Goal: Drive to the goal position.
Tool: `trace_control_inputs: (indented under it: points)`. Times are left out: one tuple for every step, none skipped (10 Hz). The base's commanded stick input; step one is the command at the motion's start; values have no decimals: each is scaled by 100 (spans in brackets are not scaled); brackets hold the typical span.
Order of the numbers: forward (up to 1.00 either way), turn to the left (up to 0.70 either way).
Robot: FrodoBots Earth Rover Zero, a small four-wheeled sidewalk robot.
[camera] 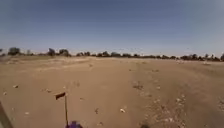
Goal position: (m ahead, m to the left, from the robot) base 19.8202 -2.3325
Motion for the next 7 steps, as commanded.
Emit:
trace_control_inputs:
  points:
    - [70, 0]
    - [70, 0]
    - [70, 0]
    - [70, 0]
    - [70, 0]
    - [70, 0]
    - [70, 0]
